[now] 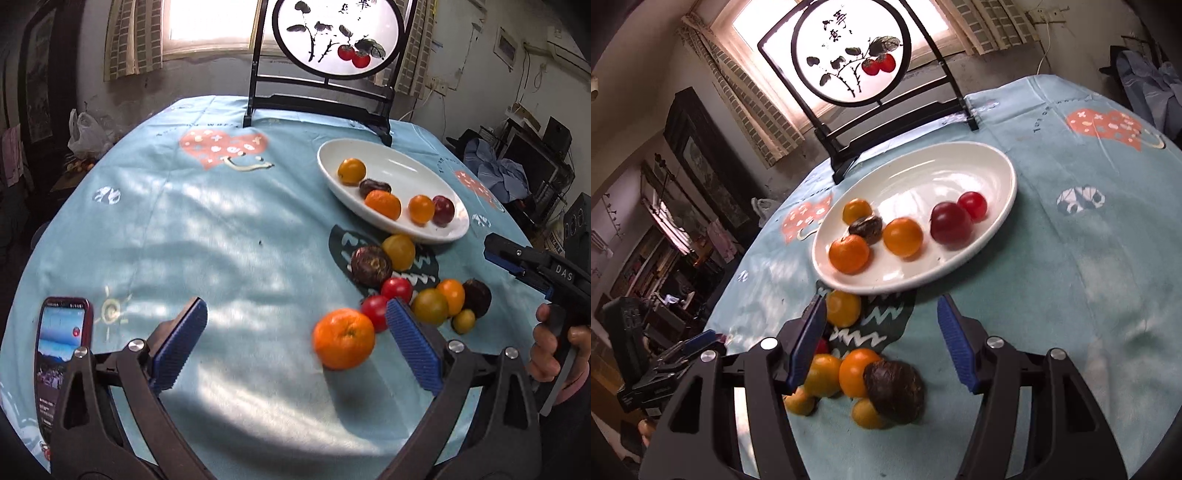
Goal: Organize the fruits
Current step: 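Grasp a dark brown avocado with the right gripper while the left gripper grasps a tangerine, then lower both held fruits onto the white plate and open both grippers, then move the right gripper to a small yellow fruit and close on it, then grasp another small yellow fruit with the left gripper while the right lifts its fruit, then carry both yellow fruits over the white plate and open both grippers, then grasp an orange tomato with the right gripper while the left grasps a red cherry tomato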
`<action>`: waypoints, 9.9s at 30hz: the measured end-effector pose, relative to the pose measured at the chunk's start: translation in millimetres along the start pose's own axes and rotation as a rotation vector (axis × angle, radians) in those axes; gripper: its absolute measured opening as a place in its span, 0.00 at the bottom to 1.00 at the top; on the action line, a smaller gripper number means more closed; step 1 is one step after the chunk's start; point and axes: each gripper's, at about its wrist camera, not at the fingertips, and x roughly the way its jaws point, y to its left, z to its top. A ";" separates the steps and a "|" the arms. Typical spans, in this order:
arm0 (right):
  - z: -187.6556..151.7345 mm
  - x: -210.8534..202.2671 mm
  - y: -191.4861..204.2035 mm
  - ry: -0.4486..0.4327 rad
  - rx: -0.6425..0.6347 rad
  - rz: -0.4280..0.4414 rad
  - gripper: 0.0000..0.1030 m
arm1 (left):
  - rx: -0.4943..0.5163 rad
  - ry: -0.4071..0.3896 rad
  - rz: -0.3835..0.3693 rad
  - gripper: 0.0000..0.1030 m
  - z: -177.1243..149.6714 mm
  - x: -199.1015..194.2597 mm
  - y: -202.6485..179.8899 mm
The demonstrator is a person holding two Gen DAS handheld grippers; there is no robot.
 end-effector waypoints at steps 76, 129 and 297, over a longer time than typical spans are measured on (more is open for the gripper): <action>-23.8 -6.7 -14.6 0.068 0.098 0.072 0.26 | 0.269 0.113 -0.086 0.45 -16.1 34.1 -40.3; -22.1 -7.4 24.7 0.036 -0.141 -0.108 0.55 | 0.051 0.021 -0.037 0.96 -6.8 11.5 -43.6; -20.7 25.7 8.5 0.093 0.041 -0.089 0.34 | 0.185 0.048 -0.118 0.78 -0.4 49.3 -48.9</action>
